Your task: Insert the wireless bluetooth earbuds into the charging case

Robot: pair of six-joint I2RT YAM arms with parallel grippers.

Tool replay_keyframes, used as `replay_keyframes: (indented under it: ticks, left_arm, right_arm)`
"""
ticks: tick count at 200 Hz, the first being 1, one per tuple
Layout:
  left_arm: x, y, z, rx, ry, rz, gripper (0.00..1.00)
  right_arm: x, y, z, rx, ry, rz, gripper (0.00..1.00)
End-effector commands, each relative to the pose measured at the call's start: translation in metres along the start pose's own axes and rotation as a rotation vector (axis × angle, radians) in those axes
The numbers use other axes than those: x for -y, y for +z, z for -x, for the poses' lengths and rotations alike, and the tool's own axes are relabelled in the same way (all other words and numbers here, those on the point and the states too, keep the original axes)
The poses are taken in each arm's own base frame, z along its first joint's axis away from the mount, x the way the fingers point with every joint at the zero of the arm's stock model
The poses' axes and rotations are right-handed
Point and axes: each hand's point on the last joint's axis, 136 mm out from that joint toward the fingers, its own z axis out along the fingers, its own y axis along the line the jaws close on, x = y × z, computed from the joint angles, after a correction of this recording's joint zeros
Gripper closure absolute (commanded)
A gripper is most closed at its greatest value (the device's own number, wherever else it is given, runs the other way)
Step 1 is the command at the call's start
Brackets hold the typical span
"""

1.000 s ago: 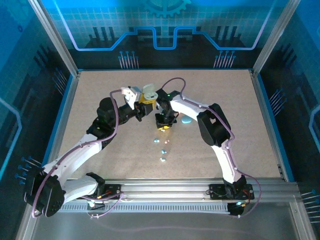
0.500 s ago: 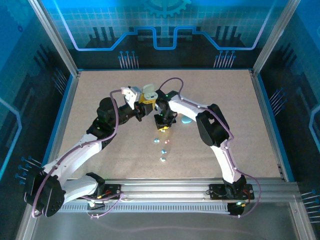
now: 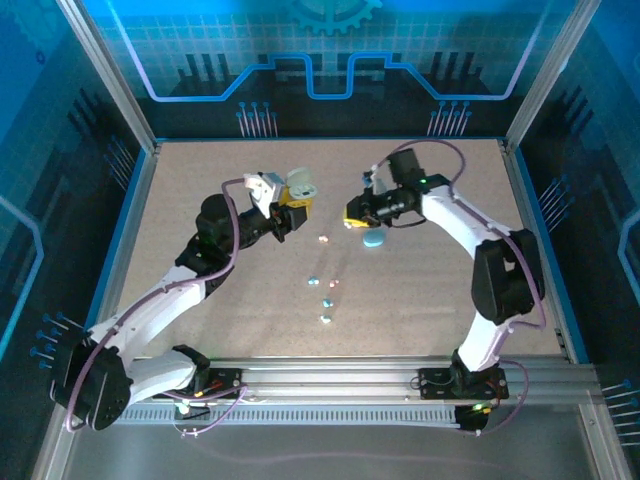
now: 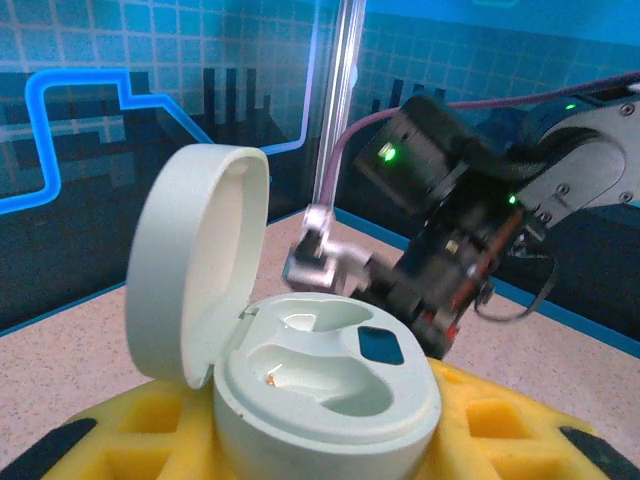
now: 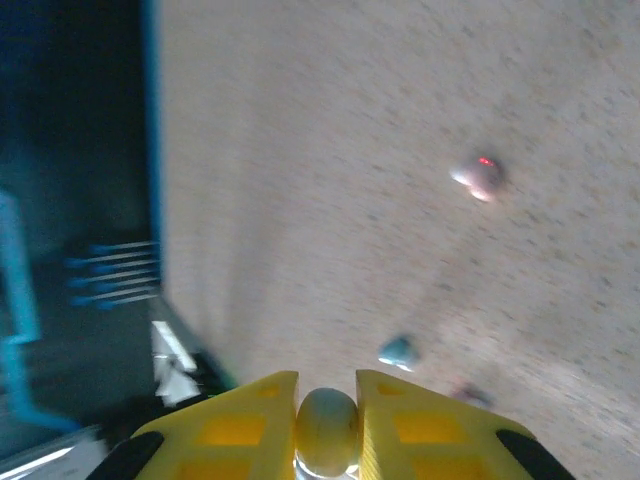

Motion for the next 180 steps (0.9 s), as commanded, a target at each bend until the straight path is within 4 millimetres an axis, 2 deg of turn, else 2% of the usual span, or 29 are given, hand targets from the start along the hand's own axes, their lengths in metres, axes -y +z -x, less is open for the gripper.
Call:
replay_keyframes:
  ticks: [1,31,63,117,180]
  left_arm:
    - [-0.001,0.005,0.001,0.021,-0.02,-0.024,0.69]
    - [-0.001,0.011,-0.002,0.029,-0.031,-0.041,0.69]
    - [-0.002,0.015,-0.008,0.021,-0.033,-0.048,0.69]
    - [0.003,0.019,-0.016,0.007,-0.011,-0.081,0.69]
    - [0.01,0.027,-0.031,-0.026,0.022,-0.102,0.69]
  right_arm:
    - [-0.06,-0.027,-0.009,-0.064,-0.072,0.343,0.78]
    - [-0.088,-0.057,-0.011,-0.071,-0.112,0.468,0.79]
    - [-0.105,-0.072,-0.01,-0.066,-0.127,0.508,0.79]
    - [-0.114,-0.077,-0.005,-0.045,-0.111,0.504,0.79]
    - [-0.115,-0.077,0.002,0.0,-0.064,0.447,0.79]
